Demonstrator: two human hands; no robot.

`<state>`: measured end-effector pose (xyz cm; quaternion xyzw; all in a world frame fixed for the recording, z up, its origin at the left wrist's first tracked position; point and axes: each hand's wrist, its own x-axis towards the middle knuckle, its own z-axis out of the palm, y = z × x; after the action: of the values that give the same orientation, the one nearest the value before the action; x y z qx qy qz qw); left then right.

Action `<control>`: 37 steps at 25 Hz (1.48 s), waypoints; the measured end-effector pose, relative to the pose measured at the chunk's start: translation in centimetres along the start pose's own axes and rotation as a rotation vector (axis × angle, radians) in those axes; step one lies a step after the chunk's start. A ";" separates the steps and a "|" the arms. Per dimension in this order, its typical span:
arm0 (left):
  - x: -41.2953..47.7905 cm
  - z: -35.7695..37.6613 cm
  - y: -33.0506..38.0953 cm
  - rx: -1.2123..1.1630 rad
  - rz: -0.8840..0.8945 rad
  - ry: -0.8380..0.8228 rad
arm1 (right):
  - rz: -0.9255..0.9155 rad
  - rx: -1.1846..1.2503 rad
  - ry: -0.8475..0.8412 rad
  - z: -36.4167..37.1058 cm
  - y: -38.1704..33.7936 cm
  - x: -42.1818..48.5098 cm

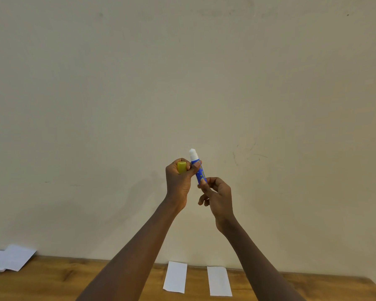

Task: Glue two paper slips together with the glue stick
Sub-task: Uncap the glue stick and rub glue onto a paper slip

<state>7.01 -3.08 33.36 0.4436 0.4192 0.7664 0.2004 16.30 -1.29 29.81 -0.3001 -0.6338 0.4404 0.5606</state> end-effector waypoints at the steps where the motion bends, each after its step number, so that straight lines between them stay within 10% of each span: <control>1: -0.1 0.0 0.0 0.015 0.005 0.008 | 0.006 0.003 -0.010 0.0 0.0 0.0; 37: -1.5 -1.3 -6.3 0.072 -0.146 -0.053 | 0.123 0.198 -0.184 -0.3 6.4 -0.5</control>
<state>6.27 -1.19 27.10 0.4388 0.4723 0.7222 0.2505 15.93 1.12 23.90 -0.2399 -0.6165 0.5598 0.4990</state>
